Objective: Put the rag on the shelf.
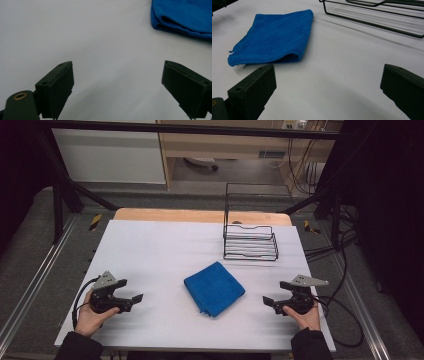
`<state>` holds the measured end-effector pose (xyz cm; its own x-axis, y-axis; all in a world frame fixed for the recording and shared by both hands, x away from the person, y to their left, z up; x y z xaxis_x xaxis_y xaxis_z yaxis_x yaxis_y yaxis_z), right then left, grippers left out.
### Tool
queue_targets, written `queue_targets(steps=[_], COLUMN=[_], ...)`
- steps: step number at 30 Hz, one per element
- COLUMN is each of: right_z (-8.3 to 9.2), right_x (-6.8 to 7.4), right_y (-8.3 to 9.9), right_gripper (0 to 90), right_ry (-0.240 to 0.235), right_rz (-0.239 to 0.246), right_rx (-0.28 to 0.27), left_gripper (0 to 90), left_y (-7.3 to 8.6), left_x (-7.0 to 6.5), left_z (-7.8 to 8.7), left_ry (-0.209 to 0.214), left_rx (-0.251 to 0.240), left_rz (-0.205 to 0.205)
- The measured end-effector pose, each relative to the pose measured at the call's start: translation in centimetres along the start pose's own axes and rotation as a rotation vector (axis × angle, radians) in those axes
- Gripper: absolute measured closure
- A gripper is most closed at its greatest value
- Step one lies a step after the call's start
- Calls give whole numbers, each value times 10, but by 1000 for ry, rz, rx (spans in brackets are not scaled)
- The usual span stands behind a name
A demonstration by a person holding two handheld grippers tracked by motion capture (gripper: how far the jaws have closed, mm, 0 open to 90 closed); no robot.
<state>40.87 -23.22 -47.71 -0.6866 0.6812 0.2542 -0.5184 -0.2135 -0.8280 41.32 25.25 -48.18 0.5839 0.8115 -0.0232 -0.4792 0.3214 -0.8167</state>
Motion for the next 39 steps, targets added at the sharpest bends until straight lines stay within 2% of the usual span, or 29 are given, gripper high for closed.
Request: queue_targets(steps=[9, 18, 30, 39], right_z=[0, -5, -20, -39], right_x=[1, 8, 29, 55], right_y=[0, -3, -9, -17], right_gripper=[7, 10, 16, 61], right_ry=[8, 3, -15, -21], right_rz=[5, 16, 47, 85], right_rx=[7, 15, 47, 68], left_gripper=[110, 106, 106, 106], left_y=[1, 2, 3, 3], left_x=[1, 3, 2, 2], left_z=[1, 0, -1, -1], left_ry=[-2, -6, -9, -13], left_rx=[0, 7, 10, 10], left_rz=[2, 7, 9, 12])
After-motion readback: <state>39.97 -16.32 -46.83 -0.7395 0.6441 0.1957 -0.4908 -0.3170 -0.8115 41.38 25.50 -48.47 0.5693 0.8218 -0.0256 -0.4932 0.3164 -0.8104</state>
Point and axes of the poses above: each handheld gripper's, and its own axes: z roughly backward along the jaws, y roughly out of its underside, x roughly to its left, the point moved 8 cm from there along -z, roughly forward along the jaws, and after that the axes turned 6 degrees about -y, right-handed, at the moved point
